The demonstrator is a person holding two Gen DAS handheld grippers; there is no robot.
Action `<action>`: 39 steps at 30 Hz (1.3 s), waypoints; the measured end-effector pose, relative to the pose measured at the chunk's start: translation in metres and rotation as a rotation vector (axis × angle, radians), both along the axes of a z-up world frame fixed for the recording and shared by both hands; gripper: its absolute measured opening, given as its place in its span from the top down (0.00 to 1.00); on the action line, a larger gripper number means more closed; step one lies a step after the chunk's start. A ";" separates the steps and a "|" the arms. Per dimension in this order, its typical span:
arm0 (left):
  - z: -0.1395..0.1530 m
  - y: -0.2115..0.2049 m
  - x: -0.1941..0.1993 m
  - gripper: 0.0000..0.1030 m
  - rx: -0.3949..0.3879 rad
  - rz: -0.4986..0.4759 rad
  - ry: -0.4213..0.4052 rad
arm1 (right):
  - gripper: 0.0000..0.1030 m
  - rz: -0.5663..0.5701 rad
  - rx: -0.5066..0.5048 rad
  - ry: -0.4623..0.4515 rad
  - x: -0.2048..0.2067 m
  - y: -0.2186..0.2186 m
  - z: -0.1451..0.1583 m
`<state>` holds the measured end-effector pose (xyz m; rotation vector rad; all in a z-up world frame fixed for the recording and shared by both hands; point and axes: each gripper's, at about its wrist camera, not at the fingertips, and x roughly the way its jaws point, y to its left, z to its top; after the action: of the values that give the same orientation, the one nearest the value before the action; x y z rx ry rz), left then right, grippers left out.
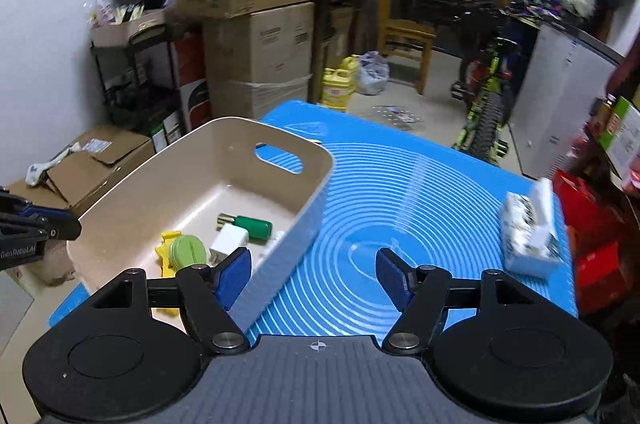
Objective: Organize rigid objects
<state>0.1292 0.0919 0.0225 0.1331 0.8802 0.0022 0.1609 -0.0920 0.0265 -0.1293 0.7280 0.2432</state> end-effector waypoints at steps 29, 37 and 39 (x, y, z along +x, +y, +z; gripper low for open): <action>0.013 -0.063 -0.133 0.69 -0.015 -0.027 -0.056 | 0.23 -0.122 0.042 -0.008 -0.171 -0.069 -0.005; 0.009 -0.071 -0.152 0.63 -0.002 -0.038 -0.048 | 0.21 -0.126 0.037 -0.017 -0.189 -0.071 -0.005; 0.009 -0.074 -0.155 0.60 0.010 -0.038 -0.047 | 0.20 -0.128 0.037 -0.015 -0.191 -0.073 -0.006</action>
<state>-0.0260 0.0181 0.0316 0.1582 0.8309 -0.0258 -0.0305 -0.1647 0.0206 -0.0486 0.7140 0.1336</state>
